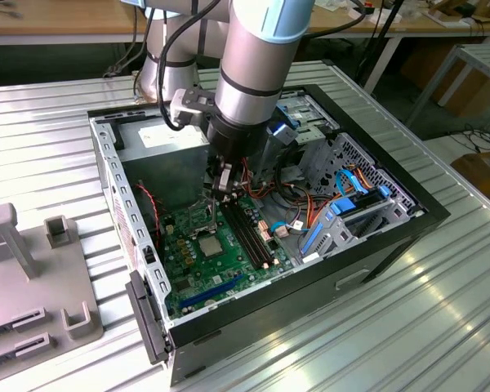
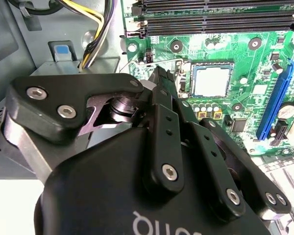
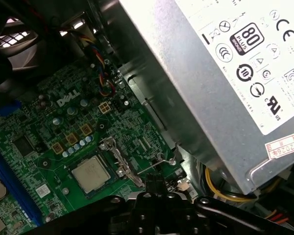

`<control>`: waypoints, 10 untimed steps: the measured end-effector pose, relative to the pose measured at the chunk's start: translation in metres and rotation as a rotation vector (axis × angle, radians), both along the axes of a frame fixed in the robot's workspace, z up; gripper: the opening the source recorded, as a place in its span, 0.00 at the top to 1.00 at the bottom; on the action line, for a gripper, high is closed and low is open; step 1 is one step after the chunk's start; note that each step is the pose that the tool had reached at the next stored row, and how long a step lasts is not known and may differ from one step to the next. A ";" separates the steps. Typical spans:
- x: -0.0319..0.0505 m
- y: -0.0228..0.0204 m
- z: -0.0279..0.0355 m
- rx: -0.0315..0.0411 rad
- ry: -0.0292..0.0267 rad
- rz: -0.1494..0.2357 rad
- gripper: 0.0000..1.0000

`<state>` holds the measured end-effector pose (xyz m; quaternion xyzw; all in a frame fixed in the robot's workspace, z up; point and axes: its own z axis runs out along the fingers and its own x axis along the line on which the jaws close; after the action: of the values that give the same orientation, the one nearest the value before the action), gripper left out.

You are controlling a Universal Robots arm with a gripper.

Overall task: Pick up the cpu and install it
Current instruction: 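Close the cpu cover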

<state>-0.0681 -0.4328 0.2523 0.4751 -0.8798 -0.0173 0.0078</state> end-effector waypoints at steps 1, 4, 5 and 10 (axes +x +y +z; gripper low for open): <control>0.0000 -0.0002 0.0000 0.0001 0.0000 0.000 0.89; 0.0000 -0.0010 0.0000 0.0001 0.0000 0.000 0.89; 0.0000 -0.0011 0.0000 0.0001 0.0000 0.000 0.89; 0.0000 -0.0020 0.0000 0.0000 0.0000 0.000 0.89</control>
<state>-0.0681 -0.4348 0.2523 0.4751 -0.8797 -0.0173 0.0078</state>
